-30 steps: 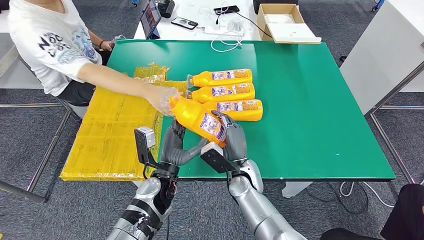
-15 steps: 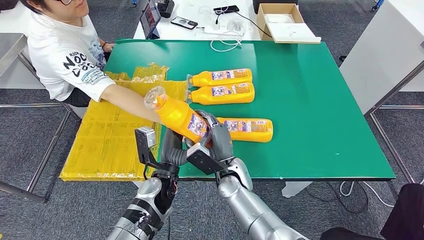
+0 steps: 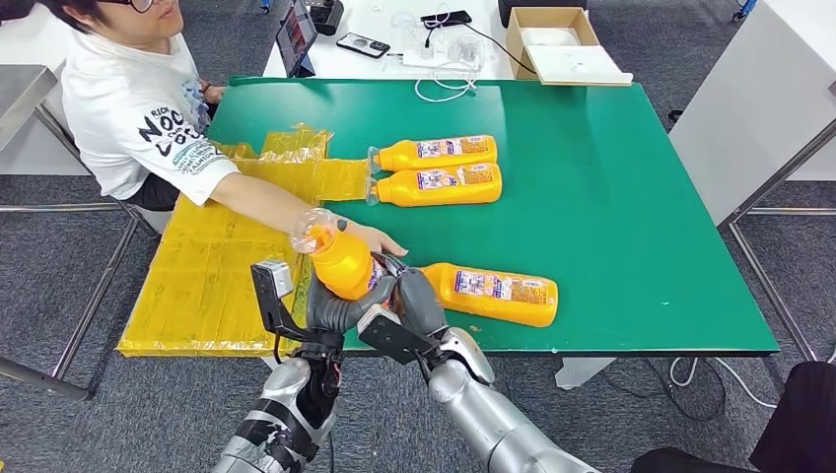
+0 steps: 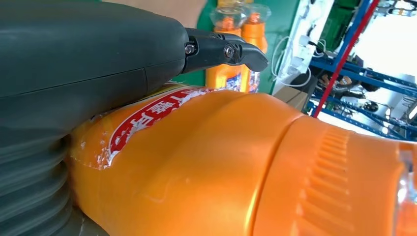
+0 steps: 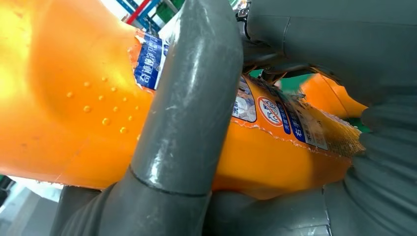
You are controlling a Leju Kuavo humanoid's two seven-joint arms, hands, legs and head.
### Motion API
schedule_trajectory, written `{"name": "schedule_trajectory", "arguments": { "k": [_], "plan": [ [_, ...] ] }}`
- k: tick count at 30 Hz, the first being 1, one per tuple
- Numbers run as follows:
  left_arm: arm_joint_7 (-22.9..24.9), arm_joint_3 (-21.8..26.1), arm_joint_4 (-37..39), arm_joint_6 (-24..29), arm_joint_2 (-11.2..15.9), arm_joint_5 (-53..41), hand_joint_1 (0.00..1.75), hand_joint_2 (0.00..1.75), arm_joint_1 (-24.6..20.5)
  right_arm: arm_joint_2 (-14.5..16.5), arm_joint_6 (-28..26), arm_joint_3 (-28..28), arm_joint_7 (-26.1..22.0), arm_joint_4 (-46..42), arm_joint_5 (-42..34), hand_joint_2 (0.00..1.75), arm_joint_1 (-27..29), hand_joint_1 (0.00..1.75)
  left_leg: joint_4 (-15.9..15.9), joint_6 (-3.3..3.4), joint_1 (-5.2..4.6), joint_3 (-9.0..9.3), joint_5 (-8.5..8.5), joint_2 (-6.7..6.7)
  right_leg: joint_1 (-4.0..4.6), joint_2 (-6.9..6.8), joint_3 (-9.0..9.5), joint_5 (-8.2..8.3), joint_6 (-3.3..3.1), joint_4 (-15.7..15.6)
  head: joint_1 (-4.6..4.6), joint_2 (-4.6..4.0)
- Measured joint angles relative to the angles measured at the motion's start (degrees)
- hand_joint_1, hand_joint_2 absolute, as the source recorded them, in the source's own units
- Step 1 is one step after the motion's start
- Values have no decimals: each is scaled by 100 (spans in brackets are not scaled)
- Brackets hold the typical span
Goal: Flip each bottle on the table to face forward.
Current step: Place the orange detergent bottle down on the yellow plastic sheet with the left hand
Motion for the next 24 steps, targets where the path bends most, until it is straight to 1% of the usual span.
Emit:
{"name": "schedule_trajectory", "arguments": {
  "k": [7, 8, 11, 12, 16, 24],
  "plan": [
    [1, 32, 0, 0, 0, 18, 0, 175, 30, 4, 29, 28, 8, 74, 8, 175, -8, 175, 0, 0, 0, -1, 0, 0, 0, 0, 0, 0, 0, 0, -1, 0],
    [1, 32, 0, -1, 0, 17, 10, 175, 31, 4, 30, 29, 8, 79, 8, 175, -9, 175, 0, 0, 0, -1, 0, 0, 0, 0, 0, 0, 0, 0, -1, 0],
    [-21, 30, 0, -27, 0, -27, 141, 175, 35, 7, 29, 31, 3, 85, 8, 175, -15, 175, 0, 0, 0, 0, 0, 0, 0, 0, 0, 0, 0, 0, -1, 0],
    [-44, 28, 0, -57, 1, -53, 175, 175, 38, 9, 27, 31, 1, 85, 7, 175, -21, 175, 0, 0, 0, 0, 0, 0, 0, 0, 0, 0, 0, 0, -1, 0],
    [-149, 11, -1, -220, 7, -154, 175, 175, 47, 18, 2, 28, 22, 84, 17, 175, -66, 175, 0, 0, 0, 0, 0, 0, 0, 0, 0, 0, 0, 0, -1, 0],
    [-189, -11, -14, -328, 11, -125, 175, 175, 47, 22, -25, 24, 66, 84, 37, 175, -96, 175, 0, 0, 0, 0, 0, 0, 0, 0, 0, 0, 0, 0, -1, 0]
  ]
}}
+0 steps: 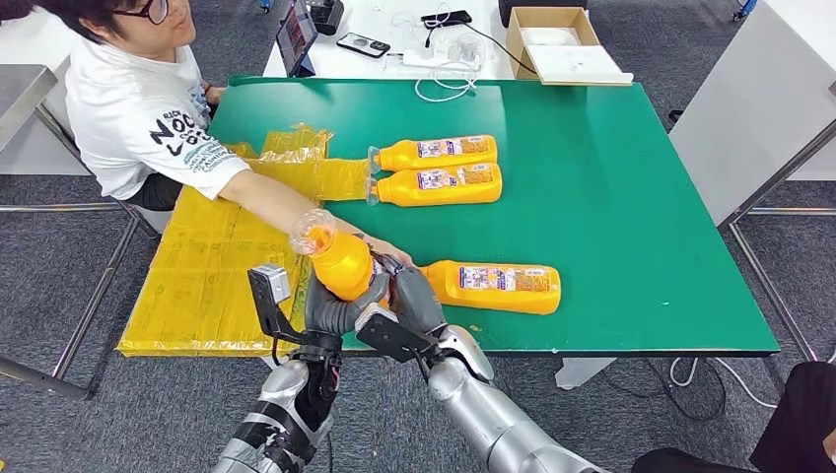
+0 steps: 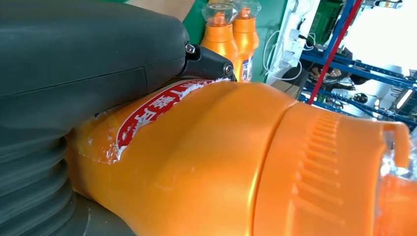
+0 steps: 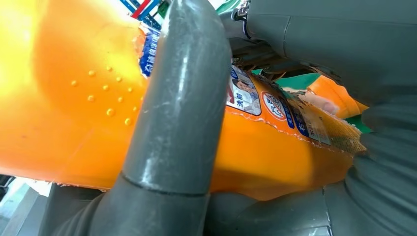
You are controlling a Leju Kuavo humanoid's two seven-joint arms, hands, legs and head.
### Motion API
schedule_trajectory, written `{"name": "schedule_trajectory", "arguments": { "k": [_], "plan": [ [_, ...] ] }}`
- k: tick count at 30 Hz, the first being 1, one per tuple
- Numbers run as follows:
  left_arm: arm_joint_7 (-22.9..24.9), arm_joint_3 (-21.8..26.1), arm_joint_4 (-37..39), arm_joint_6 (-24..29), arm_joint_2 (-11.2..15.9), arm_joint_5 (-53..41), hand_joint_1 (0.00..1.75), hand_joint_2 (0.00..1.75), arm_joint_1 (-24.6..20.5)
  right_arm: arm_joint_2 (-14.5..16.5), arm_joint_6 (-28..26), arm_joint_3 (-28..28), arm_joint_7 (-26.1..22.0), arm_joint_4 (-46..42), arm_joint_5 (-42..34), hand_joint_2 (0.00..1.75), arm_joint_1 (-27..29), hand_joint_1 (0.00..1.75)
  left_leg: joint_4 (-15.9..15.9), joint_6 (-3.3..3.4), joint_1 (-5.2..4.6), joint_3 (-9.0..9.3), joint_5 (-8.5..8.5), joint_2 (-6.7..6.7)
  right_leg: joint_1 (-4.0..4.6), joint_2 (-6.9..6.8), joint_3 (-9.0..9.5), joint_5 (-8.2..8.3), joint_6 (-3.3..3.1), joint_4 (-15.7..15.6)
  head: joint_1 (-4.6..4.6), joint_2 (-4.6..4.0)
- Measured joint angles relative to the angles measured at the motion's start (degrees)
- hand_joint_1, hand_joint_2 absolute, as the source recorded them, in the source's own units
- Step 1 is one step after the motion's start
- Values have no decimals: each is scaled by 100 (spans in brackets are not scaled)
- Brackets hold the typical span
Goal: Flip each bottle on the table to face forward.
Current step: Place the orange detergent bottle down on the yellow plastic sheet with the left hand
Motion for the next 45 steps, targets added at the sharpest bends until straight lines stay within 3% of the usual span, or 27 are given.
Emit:
{"name": "schedule_trajectory", "arguments": {
  "k": [5, 6, 9, 10, 14, 18, 21, 25, 33, 39, 45],
  "plan": [
    [-1, 2, -70, -109, 8, 73, 175, 175, 13, 13, -2, -3, 48, 1, 0, 175, -22, 175, 0, 0, 0, 0, 0, 0, 1, 0, 0, 0, 0, 0, 0, 0],
    [-1, 3, -88, -111, 9, 75, 175, 175, 19, 16, -2, -3, 53, 2, 0, 175, -25, 157, 0, 0, 0, 0, 0, 0, 1, 0, 0, 0, 0, 0, 0, 0],
    [-6, 7, -127, -114, 11, 74, 175, 175, 33, 27, -15, -3, 67, 26, 12, 175, -46, 26, 0, 0, 0, 0, 0, 0, 1, 0, 0, 0, 0, 0, 0, 0],
    [-8, 8, -132, -114, 12, 73, 175, 175, 34, 30, -21, -3, 70, 33, 18, 175, -51, 0, 0, 0, 0, 0, 0, 0, 1, 0, 0, 0, 0, 0, 0, 0],
    [-10, 8, -134, -114, 13, 73, 175, 175, 35, 31, -24, -3, 71, 37, 22, 175, -53, 0, 0, 0, 0, 0, 0, 0, 1, 0, 0, 0, 0, 0, 0, 0],
    [-16, 8, -145, -111, 13, 68, 175, 175, 34, 39, -42, -3, 77, 52, 40, 0, -54, 0, 0, 0, 0, 0, 0, 0, 1, 0, 0, 0, 0, 0, 1, 0],
    [-88, 10, -232, 35, 22, -74, 175, 175, 34, 93, -183, -9, 123, 92, 71, 0, -66, 0, 0, 0, 0, 0, 0, 0, 0, 0, 0, 0, 0, 0, 1, 0],
    [-450, 14, -431, 1382, 57, -879, 175, 175, -161, 176, -8, -84, 206, -127, -248, 0, -143, 0, 0, 0, 0, 0, 1, -1, 1, 0, 1, 1, 0, 0, 2, 0],
    [-810, 560, -445, 2814, 253, -1400, 175, 175, -863, 167, 211, -334, 149, -523, -780, 0, -2, 0, 0, -6, 6, -2, 6, -3, 5, -1, 1, 1, 0, 2, 2, 0],
    [-821, 910, -151, 3550, 478, -2046, 175, 175, -1318, 153, 248, -532, 39, -1123, -1093, 0, 171, 0, 0, -6, 6, -3, 7, -3, 5, 0, 0, 1, 0, 3, 2, 0],
    [-821, 1035, 66, 3665, 613, -2160, 175, 175, -1470, 140, 245, -594, 34, -1491, -1137, 0, 278, 0, 0, -6, 6, -3, 7, -3, 5, 0, 0, 1, 0, 3, 2, 0]
  ]
}}
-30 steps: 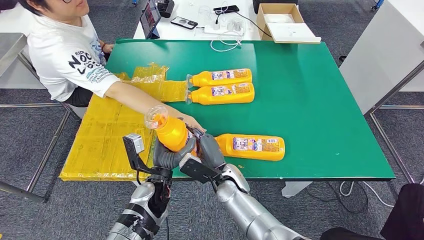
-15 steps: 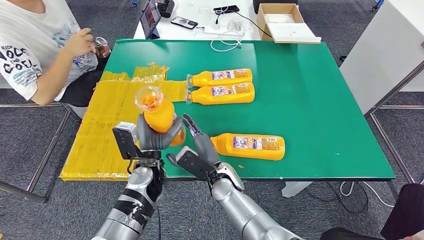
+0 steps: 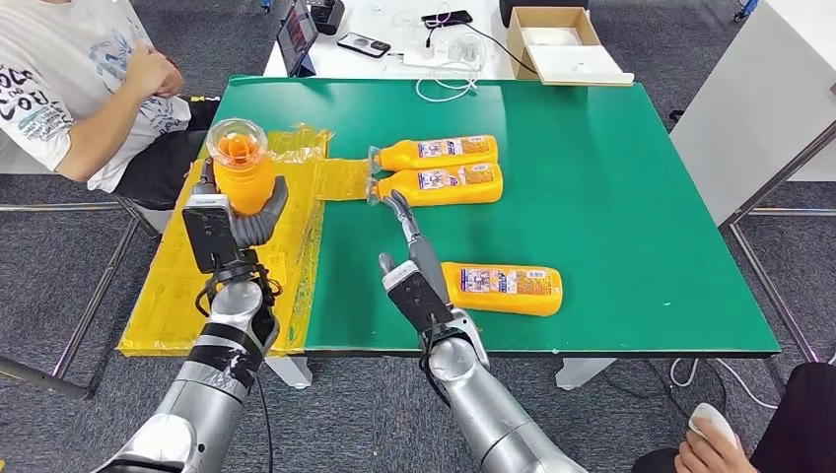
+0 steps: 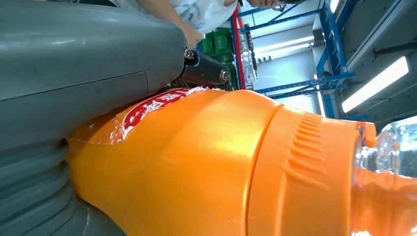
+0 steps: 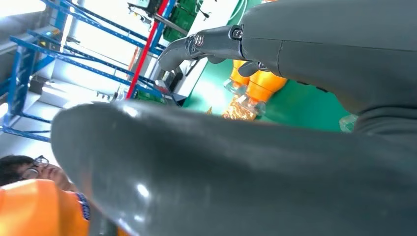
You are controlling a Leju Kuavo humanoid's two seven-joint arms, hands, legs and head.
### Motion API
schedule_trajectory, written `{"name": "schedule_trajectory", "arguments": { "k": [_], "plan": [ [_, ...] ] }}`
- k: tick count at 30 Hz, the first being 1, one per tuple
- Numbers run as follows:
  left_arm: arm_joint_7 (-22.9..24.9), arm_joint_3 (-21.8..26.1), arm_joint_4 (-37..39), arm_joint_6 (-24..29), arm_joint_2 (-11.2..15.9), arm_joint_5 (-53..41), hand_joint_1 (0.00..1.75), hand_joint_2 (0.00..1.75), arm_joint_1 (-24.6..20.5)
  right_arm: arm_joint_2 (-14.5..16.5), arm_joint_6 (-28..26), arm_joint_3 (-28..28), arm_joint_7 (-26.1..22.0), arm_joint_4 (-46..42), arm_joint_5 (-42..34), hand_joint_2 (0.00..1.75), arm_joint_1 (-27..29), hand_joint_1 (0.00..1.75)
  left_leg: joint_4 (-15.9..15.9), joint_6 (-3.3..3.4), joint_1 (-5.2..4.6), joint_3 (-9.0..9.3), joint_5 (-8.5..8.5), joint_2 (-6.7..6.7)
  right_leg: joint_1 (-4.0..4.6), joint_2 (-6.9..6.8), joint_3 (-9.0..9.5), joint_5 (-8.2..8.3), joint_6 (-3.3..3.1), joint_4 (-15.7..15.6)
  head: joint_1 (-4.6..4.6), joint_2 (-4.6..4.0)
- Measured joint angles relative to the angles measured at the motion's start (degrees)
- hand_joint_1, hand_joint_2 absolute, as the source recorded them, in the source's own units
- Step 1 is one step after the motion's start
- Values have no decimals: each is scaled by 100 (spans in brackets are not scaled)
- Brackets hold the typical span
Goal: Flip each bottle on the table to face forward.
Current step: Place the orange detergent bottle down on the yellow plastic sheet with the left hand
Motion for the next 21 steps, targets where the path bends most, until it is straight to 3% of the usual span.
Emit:
{"name": "schedule_trajectory", "arguments": {
  "k": [4, 7, 9, 12, 14, 16, 19, 21],
  "plan": [
    [-2, 24, 130, 107, 41, -87, 175, 175, -48, 0, -23, -27, -15, -129, -60, 0, 42, 0, 0, 0, 0, 0, 0, 0, 0, 0, 0, 0, 0, 0, 1, 0],
    [14, 196, 450, 347, 111, -874, 175, 175, -178, -6, -166, -59, -59, -376, -239, 0, 153, 0, 0, 0, 0, 0, 0, 1, 1, 0, 0, 0, 0, 0, 1, 0],
    [106, 578, 661, 410, 150, -2342, 175, 175, -264, -21, -374, -96, -143, -652, -344, 0, 274, 0, 0, 0, 1, 1, 0, 2, 1, 1, 0, 0, 0, 1, 2, 0],
    [551, 1504, 899, 435, 170, -5309, 175, 175, -346, -37, -898, -132, -273, -1258, -412, 0, 505, 0, 0, -1, 0, 1, 0, 4, 0, 1, -2, 0, 0, 1, 2, 0],
    [1041, 1985, 1052, 439, 207, -6754, 175, 175, -363, -57, -1198, -135, -300, -1660, -408, 87, 626, 0, 0, -1, 0, 0, -1, 6, 0, 3, -5, 0, -1, 1, 1, 0],
    [1622, 2161, 1235, 439, 298, -7588, 175, 175, -365, -94, -1335, -130, -308, -1959, -395, 175, 692, 0, 0, -1, 0, 0, -1, 7, 0, 4, -7, -1, -1, 1, 1, 0],
    [2401, 1942, 1619, 440, 541, -8010, 175, 175, -384, -142, -1417, -97, -311, -2277, -395, 175, 749, 0, 0, -1, 1, 0, -1, 8, 1, 4, -7, -1, -1, 1, 1, 0],
    [2649, 1644, 1898, 441, 710, -8044, 175, 175, -415, -172, -1432, -66, -312, -2412, -418, 175, 763, 0, 0, -2, 2, 0, 0, 7, 1, 4, -6, -1, -1, 1, 1, 0]
  ]
}}
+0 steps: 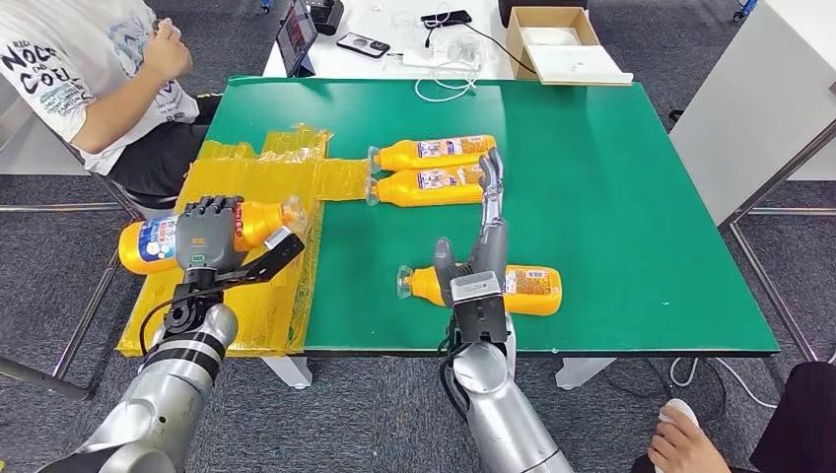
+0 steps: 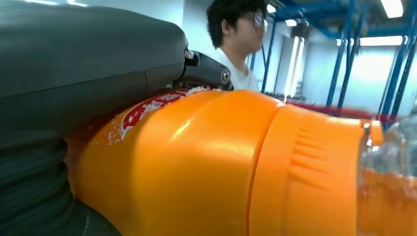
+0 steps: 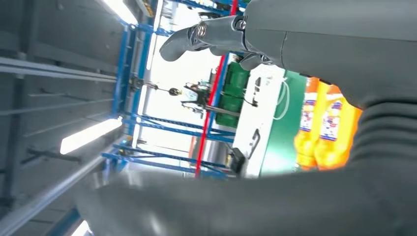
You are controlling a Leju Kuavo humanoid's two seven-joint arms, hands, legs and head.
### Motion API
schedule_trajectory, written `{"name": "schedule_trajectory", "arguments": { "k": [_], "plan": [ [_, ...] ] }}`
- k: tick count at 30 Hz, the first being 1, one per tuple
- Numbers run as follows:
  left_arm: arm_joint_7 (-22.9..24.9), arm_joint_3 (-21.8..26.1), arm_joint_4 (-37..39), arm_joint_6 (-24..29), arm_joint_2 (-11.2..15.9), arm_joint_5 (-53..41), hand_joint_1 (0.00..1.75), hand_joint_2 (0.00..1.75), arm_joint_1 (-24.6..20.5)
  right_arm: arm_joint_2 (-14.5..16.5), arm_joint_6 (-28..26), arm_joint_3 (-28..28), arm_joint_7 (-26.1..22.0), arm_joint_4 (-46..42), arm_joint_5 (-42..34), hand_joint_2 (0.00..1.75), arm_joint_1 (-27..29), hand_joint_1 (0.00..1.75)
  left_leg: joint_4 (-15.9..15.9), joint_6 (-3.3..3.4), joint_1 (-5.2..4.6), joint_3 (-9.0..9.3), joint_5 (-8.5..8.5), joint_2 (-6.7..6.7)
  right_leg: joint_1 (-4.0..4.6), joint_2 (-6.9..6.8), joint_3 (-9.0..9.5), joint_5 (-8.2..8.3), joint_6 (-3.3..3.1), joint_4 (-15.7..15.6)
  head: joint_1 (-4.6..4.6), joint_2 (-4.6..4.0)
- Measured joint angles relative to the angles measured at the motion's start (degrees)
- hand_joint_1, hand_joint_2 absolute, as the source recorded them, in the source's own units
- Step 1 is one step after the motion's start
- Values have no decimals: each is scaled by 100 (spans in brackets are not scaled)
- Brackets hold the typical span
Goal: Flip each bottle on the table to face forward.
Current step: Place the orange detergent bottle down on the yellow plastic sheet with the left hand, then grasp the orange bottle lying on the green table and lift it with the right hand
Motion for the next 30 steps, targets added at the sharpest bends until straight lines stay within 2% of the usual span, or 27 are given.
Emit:
{"name": "schedule_trajectory", "arguments": {
  "k": [3, 6, 12, 20, 21, 24, 25, 26, 30],
  "plan": [
    [131, -431, 350, 1, 190, -11, 175, 175, -56, -40, 0, 49, -1, -112, -40, 175, 6, 0, 0, -1, 0, 0, 1, 0, 0, 0, 1, 0, 0, 0, 1, 0],
    [103, -657, 653, 0, 299, 77, 175, 175, -144, -56, 18, 86, -1, -143, -63, 175, 9, 0, 0, -1, 0, -1, 1, 0, -1, 0, 2, 0, 0, 0, 1, 0],
    [-347, -679, 1238, -226, 369, 832, 175, 175, -267, -57, 49, 131, -1, -145, -43, 175, 11, 0, 0, -1, -1, -1, 1, -2, -1, 0, 2, 0, 0, 0, 1, 0],
    [-473, -634, 1525, -466, 379, 1040, 175, 175, -302, -57, 69, 136, -1, -140, -39, 175, 12, 0, 0, -1, 0, -1, 1, -2, 0, 0, 2, 0, 0, 0, 1, 0],
    [-504, -614, 1544, -581, 379, 1101, 147, 175, -305, -57, 91, 136, 0, -136, -38, 175, 12, 0, 0, -1, 0, -1, 1, -2, 0, 0, 3, 0, 0, 0, 0, 0],
    [-595, -538, 1583, -969, 378, 1293, 19, 175, -315, -57, 201, 136, 20, -105, -37, 175, 11, 0, 0, -1, 0, 1, 1, -2, -1, 0, 5, 0, 0, 0, 0, 0],
    [-607, -513, 1595, -1116, 377, 1344, 3, 175, -324, -57, 244, 136, 32, -88, -37, 175, 11, 0, 0, -1, 0, 1, 1, -2, -1, 0, 6, 0, 0, 0, 1, 0],
    [-611, -489, 1607, -1260, 377, 1393, 0, 175, -333, -57, 291, 136, 44, -67, -37, 175, 11, 0, 0, -2, 0, 2, 1, -2, 0, -1, 7, 0, 0, 0, -1, 0],
    [-594, -404, 1647, -1611, 375, 1481, 0, 175, -378, -56, 434, 132, 78, 47, -37, 175, 11, 0, -1, -2, 0, 7, 1, -3, 0, -1, 12, 0, 0, 0, 0, 0]
  ]
}}
